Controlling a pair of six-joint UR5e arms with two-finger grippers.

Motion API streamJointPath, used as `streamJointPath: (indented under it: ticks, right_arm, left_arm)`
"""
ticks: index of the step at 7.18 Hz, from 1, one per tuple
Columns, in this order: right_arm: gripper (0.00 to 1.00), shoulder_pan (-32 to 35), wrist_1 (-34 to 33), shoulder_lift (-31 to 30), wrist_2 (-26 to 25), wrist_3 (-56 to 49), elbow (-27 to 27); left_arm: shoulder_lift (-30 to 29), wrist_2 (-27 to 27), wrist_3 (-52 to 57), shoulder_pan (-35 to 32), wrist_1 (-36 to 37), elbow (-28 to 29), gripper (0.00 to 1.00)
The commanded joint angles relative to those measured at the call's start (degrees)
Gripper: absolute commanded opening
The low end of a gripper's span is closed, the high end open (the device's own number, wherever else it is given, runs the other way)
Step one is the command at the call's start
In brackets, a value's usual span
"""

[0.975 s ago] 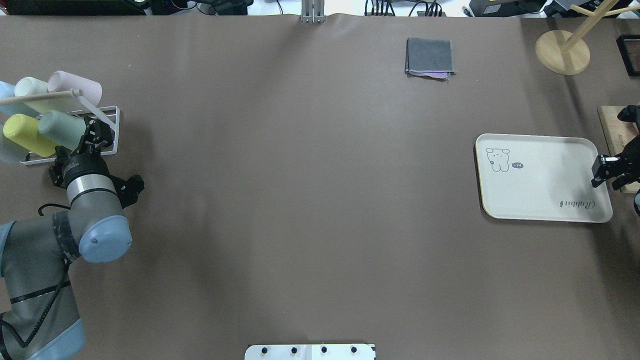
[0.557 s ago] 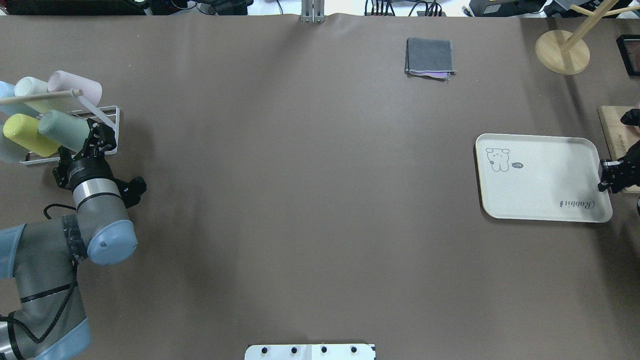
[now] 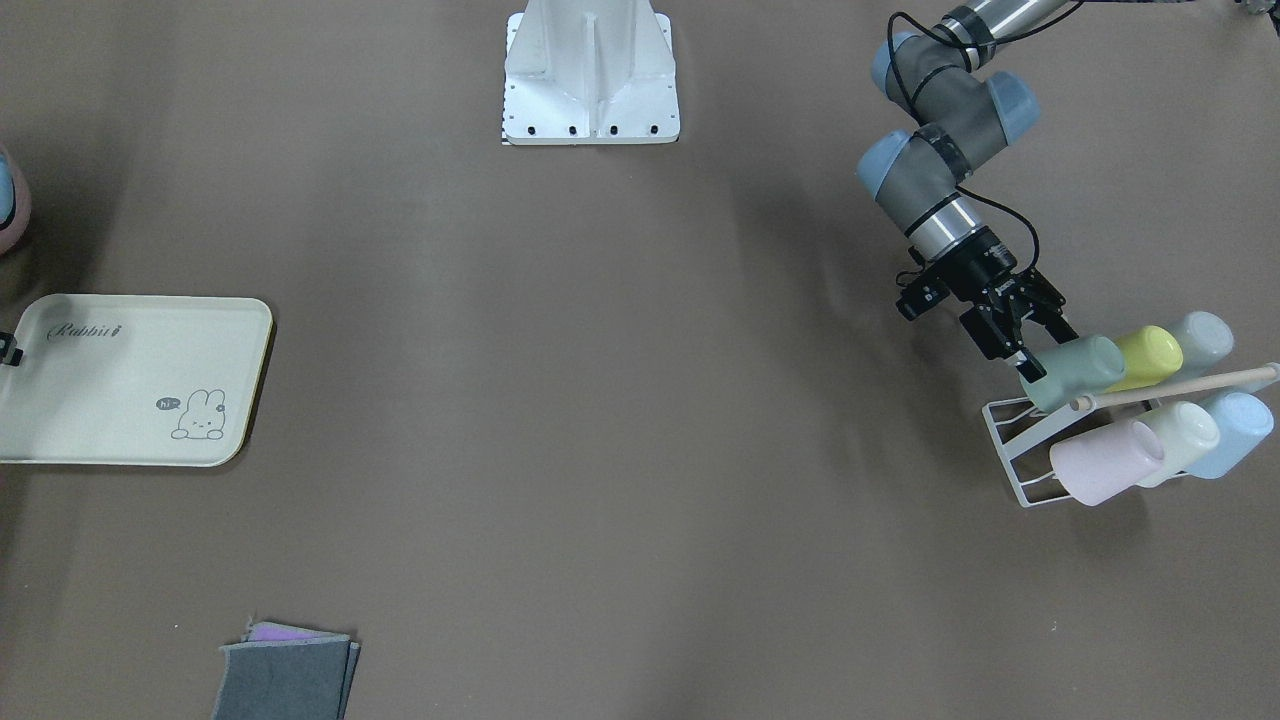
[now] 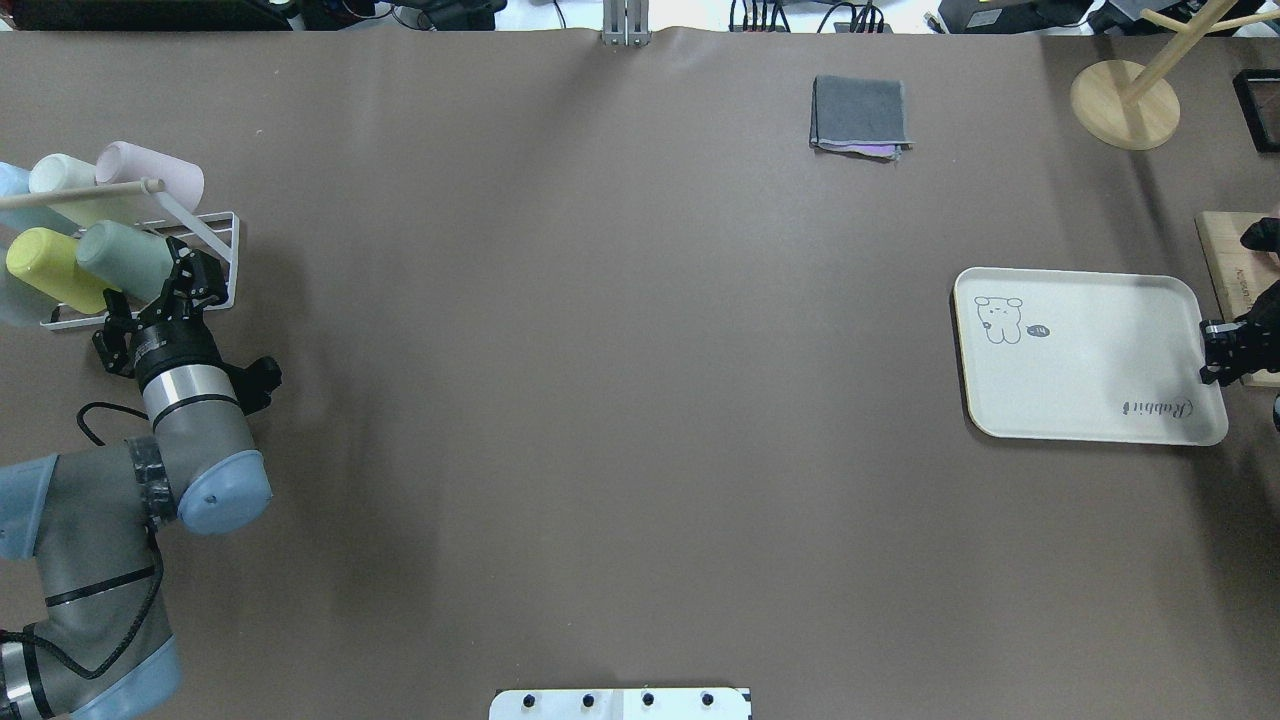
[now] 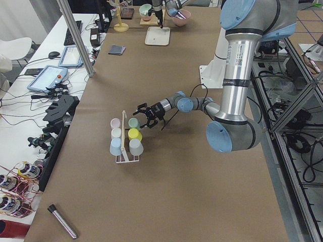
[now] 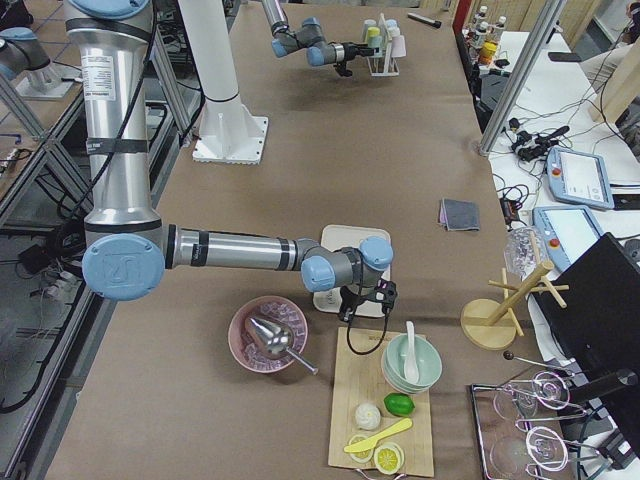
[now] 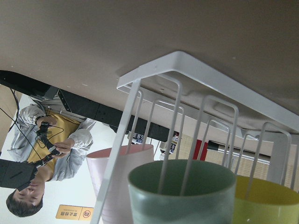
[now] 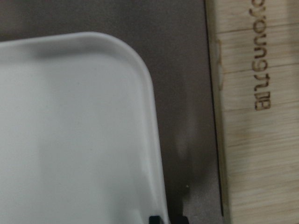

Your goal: Pick up and place green cup on tray

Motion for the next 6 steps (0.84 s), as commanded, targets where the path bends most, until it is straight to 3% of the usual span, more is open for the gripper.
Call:
streamJointPath:
  ticks: [1, 5, 6]
  right_arm:
    - [0.02, -0.01, -0.19, 0.27, 0.14, 0.0, 0.45]
    - [0.0, 0.51, -0.63, -0.17, 0.93, -0.26, 2.99]
    - [0.0, 0.95, -0.54, -0.34, 3.11, -0.26, 5.18]
  left_arm:
    - [0.1, 2.16, 0.09, 1.36, 0.19, 1.7, 0.98]
    - [0.8, 4.19, 5.8, 1.71, -0.68, 1.78, 0.98]
    - [1.24, 4.19, 5.8, 1.8, -0.77, 1.7, 0.98]
